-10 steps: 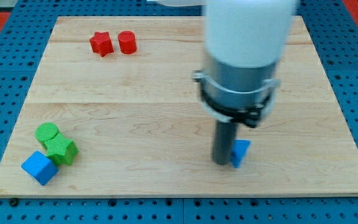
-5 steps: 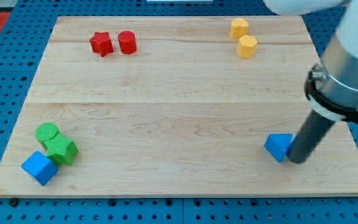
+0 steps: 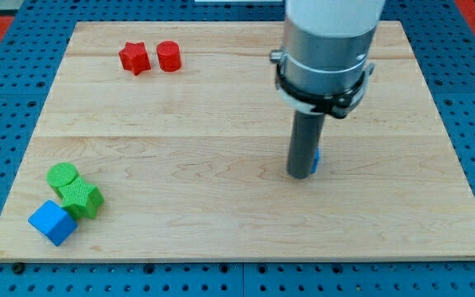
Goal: Place blue triangle below yellow hexagon
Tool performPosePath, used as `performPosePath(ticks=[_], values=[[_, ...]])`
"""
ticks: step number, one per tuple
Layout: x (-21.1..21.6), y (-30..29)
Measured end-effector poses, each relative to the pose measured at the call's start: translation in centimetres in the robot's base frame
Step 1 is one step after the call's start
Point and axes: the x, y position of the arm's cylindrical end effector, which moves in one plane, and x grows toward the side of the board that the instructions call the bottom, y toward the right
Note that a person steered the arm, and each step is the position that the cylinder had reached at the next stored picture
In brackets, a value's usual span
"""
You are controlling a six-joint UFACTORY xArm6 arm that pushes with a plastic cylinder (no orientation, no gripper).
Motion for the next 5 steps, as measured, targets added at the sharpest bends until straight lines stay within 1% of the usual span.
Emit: performPosePath(ticks=[1, 4, 5], values=[[-1.1, 2.2], [-8.9, 3.3], [-11.0, 4.8]])
